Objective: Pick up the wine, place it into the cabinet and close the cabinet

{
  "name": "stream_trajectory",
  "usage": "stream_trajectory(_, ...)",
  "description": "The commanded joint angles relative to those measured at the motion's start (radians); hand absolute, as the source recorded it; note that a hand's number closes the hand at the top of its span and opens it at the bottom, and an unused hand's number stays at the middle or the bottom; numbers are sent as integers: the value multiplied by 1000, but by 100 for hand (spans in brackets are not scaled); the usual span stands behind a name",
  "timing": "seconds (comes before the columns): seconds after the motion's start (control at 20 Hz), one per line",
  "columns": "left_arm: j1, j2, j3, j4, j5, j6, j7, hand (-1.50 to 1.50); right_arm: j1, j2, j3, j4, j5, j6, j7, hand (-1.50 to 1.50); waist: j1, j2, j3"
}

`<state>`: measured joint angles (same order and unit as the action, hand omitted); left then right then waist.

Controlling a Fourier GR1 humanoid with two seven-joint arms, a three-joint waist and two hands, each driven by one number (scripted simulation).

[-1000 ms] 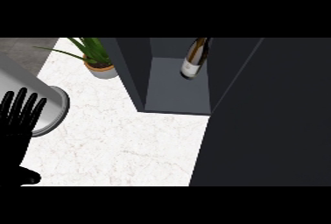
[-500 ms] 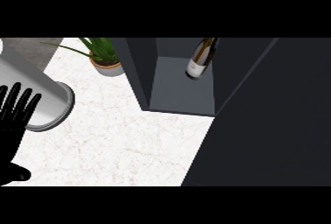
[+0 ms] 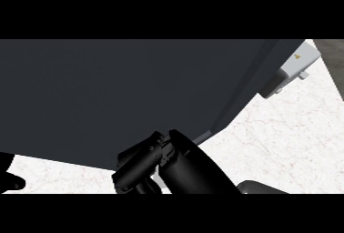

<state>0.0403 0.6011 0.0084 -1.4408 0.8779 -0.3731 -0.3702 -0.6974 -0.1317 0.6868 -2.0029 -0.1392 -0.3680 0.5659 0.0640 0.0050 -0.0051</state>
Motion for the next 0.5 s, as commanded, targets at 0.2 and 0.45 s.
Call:
stream_trajectory(0.2,64,-37,6,-102,-27,69,25,-150,-291,129,-108,390,-137,-77,-83,150,-24,-5,5)
stream_trajectory(0.45,28,-22,72,58,-41,-63,-25,-150,-302,131,-250,542,-226,36,-149,150,-43,-1,4)
